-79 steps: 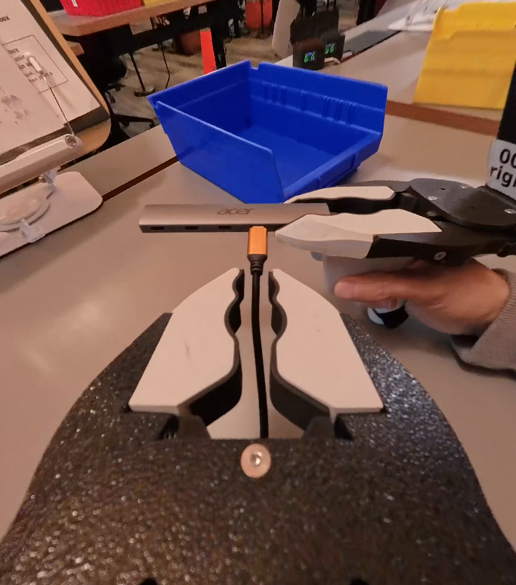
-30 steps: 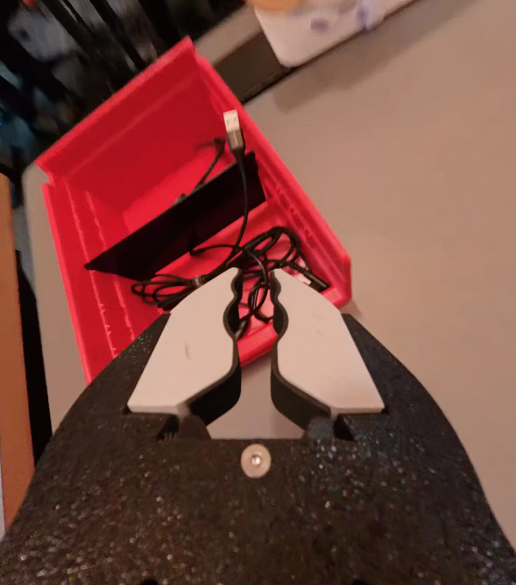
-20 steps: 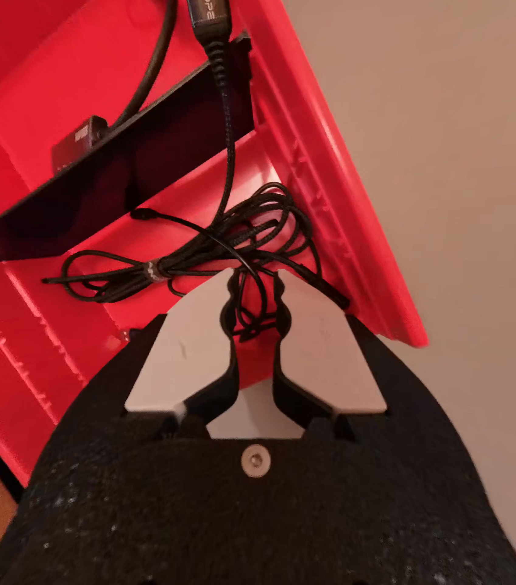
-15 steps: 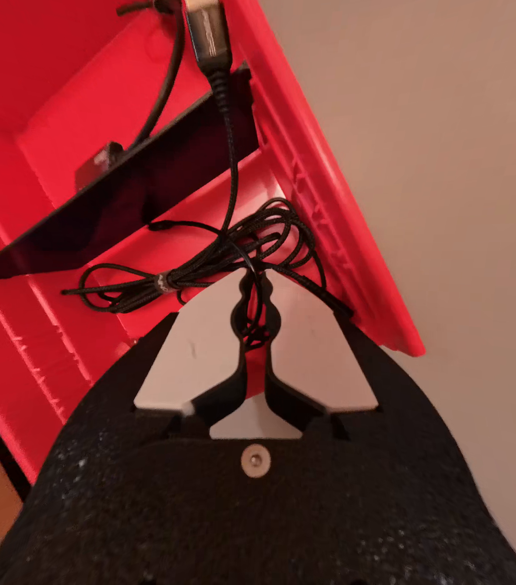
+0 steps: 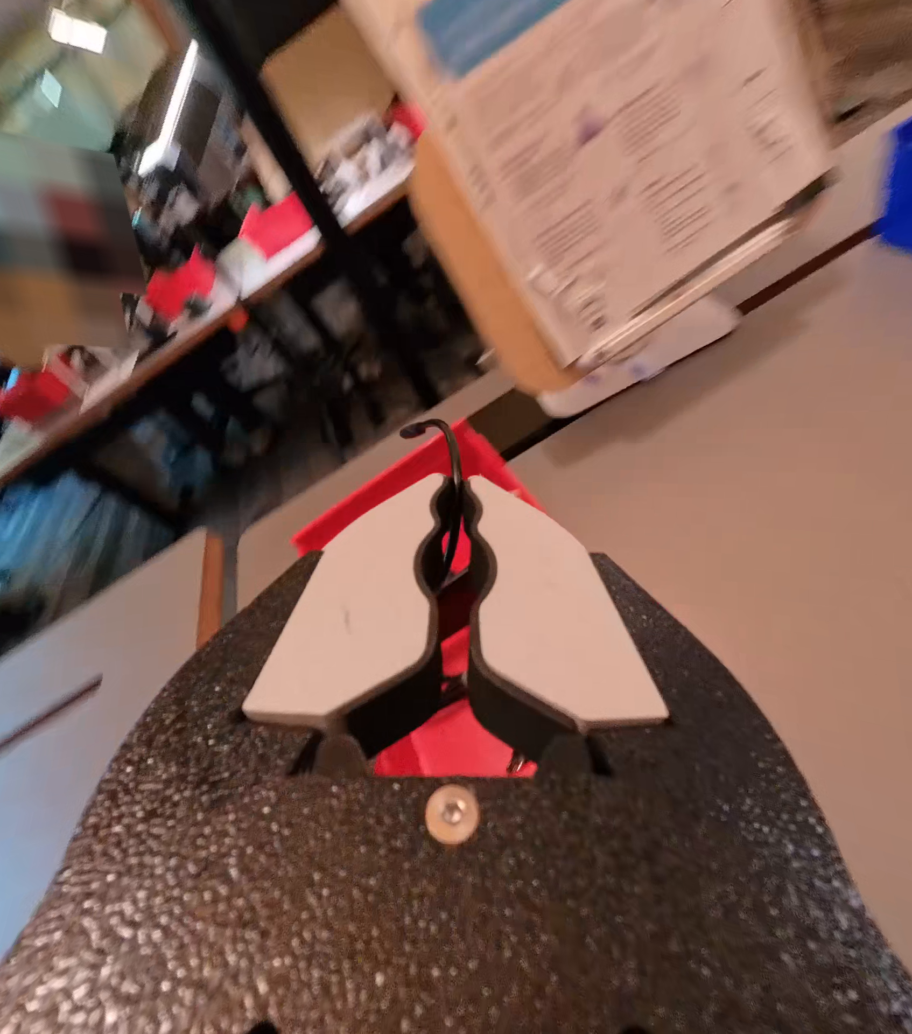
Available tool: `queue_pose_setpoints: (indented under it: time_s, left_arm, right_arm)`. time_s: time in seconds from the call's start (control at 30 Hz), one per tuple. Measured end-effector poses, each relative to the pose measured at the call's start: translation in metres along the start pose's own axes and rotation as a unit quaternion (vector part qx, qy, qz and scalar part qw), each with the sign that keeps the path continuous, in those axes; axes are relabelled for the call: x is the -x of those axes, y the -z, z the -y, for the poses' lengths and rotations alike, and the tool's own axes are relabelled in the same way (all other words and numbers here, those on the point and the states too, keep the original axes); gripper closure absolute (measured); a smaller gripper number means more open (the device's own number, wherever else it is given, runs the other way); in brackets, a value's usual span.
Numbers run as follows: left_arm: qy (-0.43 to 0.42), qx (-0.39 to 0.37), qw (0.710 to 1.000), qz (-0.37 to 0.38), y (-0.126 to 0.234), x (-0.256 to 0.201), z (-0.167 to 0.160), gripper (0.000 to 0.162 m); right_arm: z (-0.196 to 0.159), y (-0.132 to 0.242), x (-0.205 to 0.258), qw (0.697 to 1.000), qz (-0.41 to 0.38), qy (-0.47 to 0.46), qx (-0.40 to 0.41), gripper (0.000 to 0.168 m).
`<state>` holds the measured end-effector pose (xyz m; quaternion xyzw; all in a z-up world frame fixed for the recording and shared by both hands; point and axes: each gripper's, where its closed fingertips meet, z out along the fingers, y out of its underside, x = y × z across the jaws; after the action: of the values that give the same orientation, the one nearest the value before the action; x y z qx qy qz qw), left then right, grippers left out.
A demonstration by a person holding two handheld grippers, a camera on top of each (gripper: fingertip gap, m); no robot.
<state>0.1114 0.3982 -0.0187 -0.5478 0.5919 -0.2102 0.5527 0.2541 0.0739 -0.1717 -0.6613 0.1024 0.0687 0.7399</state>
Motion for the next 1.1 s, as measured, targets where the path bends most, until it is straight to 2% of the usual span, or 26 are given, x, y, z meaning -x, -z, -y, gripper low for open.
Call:
queue_pose_setpoints:
  time_s: [0.03,0.1,0.17,0.3,0.4,0.5,0.6,0.7,0.73,0.8,0.9,1.03,1.1]
  left_arm:
    - [-0.022,-0.025,0.999,-0.025,0.005,-0.021,0.012,0.160]
    - [-0.072,-0.062,0.993,-0.066,0.013,-0.071,0.023,0.160]
    - [-0.141,-0.087,0.982,-0.096,0.018,-0.127,0.016,0.159]
    - [-0.260,-0.097,0.949,-0.151,0.027,-0.231,-0.037,0.159]
    - [-0.265,-0.095,0.937,-0.206,0.042,-0.277,-0.075,0.159]
    - [-0.251,-0.064,0.930,-0.261,0.056,-0.296,-0.111,0.159]
    - [-0.241,-0.023,0.925,-0.294,0.063,-0.295,-0.143,0.159]
    - [-0.216,0.012,0.923,-0.317,0.067,-0.289,-0.165,0.158]
    - [-0.203,0.020,0.925,-0.321,0.068,-0.288,-0.168,0.152]
    - [-0.178,0.030,0.926,-0.333,0.070,-0.287,-0.169,0.137]
    - [-0.142,0.040,0.937,-0.316,0.064,-0.289,-0.154,0.129]
    - [-0.122,0.015,0.958,-0.258,0.045,-0.309,-0.117,0.135]
    - [-0.133,0.018,0.961,-0.243,0.035,-0.325,-0.111,0.136]
  right_arm:
    - [0.000,0.000,0.000,1.000,0.001,-0.003,-0.001,0.145]
    - [0.002,0.001,0.000,1.000,0.006,-0.007,-0.006,0.145]
    - [0.004,0.003,0.001,1.000,0.018,-0.007,-0.014,0.145]
    - [0.009,0.010,-0.004,0.999,0.026,-0.024,-0.028,0.145]
    - [0.011,0.014,-0.009,0.999,0.018,-0.029,-0.035,0.145]
    - [0.010,0.013,-0.008,0.999,0.021,-0.027,-0.032,0.145]
    - [0.008,0.011,-0.005,0.999,0.024,-0.018,-0.022,0.145]
    - [0.007,0.010,-0.001,0.999,0.029,-0.008,-0.017,0.145]
    - [0.007,0.010,-0.001,0.999,0.030,-0.006,-0.015,0.145]
    - [0.006,0.009,0.001,0.999,0.034,-0.004,-0.011,0.145]
    - [0.005,0.008,0.002,0.999,0.035,0.000,-0.007,0.145]
    - [0.004,0.008,0.003,0.999,0.035,0.003,-0.006,0.145]
    - [0.004,0.008,0.003,0.999,0.036,0.004,-0.006,0.145]
